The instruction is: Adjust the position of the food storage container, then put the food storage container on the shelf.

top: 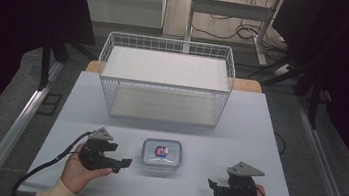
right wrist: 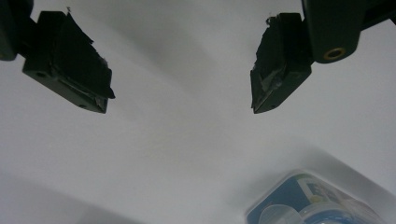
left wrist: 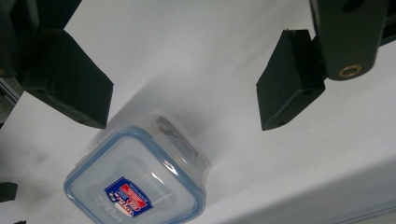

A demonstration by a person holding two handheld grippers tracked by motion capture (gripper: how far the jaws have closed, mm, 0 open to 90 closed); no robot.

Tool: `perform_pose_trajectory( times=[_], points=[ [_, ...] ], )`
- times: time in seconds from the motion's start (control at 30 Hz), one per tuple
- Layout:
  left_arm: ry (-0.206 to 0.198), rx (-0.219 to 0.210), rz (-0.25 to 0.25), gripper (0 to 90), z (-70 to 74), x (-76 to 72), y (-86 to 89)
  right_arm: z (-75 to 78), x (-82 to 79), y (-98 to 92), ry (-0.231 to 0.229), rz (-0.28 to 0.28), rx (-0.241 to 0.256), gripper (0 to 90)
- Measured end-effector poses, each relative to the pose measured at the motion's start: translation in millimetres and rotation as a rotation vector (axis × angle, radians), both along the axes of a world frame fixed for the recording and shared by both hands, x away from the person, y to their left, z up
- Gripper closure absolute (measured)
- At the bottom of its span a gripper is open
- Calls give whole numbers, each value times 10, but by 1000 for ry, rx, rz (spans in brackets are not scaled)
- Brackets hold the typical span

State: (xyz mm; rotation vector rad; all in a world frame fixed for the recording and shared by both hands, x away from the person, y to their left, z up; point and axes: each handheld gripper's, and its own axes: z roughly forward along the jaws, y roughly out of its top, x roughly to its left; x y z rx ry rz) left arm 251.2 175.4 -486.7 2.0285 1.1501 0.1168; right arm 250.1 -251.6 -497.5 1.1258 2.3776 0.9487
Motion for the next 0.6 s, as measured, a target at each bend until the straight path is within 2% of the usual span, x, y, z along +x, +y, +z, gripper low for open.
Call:
perform_pose_trajectory(
  times=[0.3, 0.43, 0.5, 0.6],
  points=[
    [-14, -7, 15, 176, 24, -9, 56, 19, 23, -16, 1, -12, 19, 206],
    [-8, -23, 17, 174, 5, 13, 66, 43, 32, -15, 6, -16, 36, 205],
    [-27, -29, 34, 179, 4, 14, 69, 56, 41, 4, 7, -13, 50, 204],
    [-33, -54, 41, 187, 15, 35, 76, 93, 62, 75, 13, 4, 69, 199]
  ],
)
